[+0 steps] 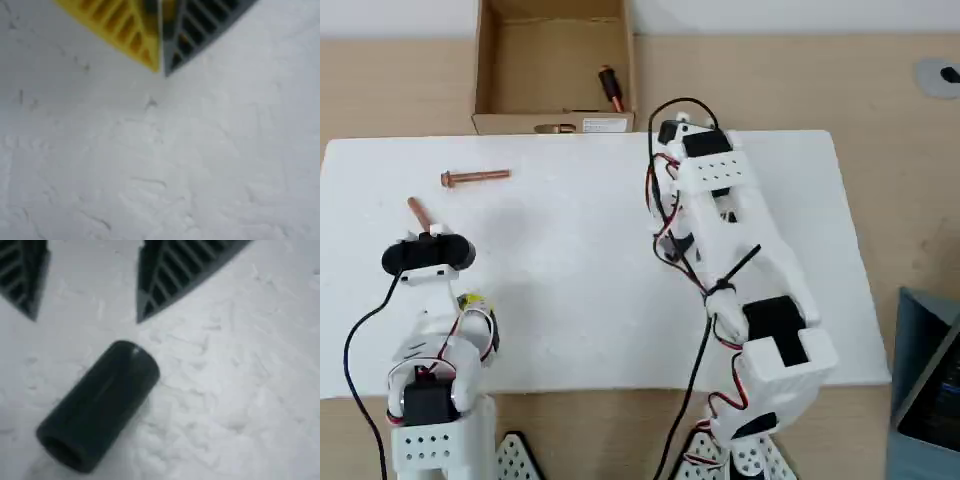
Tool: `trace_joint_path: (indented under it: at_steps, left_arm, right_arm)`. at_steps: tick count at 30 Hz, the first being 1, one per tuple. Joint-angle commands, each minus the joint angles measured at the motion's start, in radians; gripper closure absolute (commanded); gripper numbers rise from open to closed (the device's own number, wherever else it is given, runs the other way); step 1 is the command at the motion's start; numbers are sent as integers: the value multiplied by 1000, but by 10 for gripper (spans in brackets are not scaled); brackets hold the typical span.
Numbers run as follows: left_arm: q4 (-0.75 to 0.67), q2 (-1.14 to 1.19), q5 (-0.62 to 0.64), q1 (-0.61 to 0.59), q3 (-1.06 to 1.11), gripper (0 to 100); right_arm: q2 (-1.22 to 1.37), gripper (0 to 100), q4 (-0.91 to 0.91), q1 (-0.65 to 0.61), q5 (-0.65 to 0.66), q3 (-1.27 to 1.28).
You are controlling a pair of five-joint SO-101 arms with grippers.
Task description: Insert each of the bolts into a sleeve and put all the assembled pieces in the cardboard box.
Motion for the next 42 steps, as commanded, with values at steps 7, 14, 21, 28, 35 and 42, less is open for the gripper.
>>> trace_joint_path:
  at_steps: [7, 14, 21, 28, 35, 42]
  left_arm:
    - [5, -7, 2, 3, -6, 998]
    - [5, -7, 2, 3, -6, 998]
    - [5, -7, 2, 3, -6, 998]
    - [5, -7, 2, 3, -6, 998]
    - [5, -7, 2, 3, -6, 998]
    - [5, -7, 2, 3, -6, 998]
  right_arm:
    - [-2, 792, -80, -44, -12, -53]
    - [50, 796, -112, -41, -12, -54]
    - [154, 796, -114, -38, -37, -110]
    - [232, 797, -109, -36, -38, -186]
    - [248, 870, -109, -36, -37, -183]
    - [248, 987, -80, -36, -29, -183]
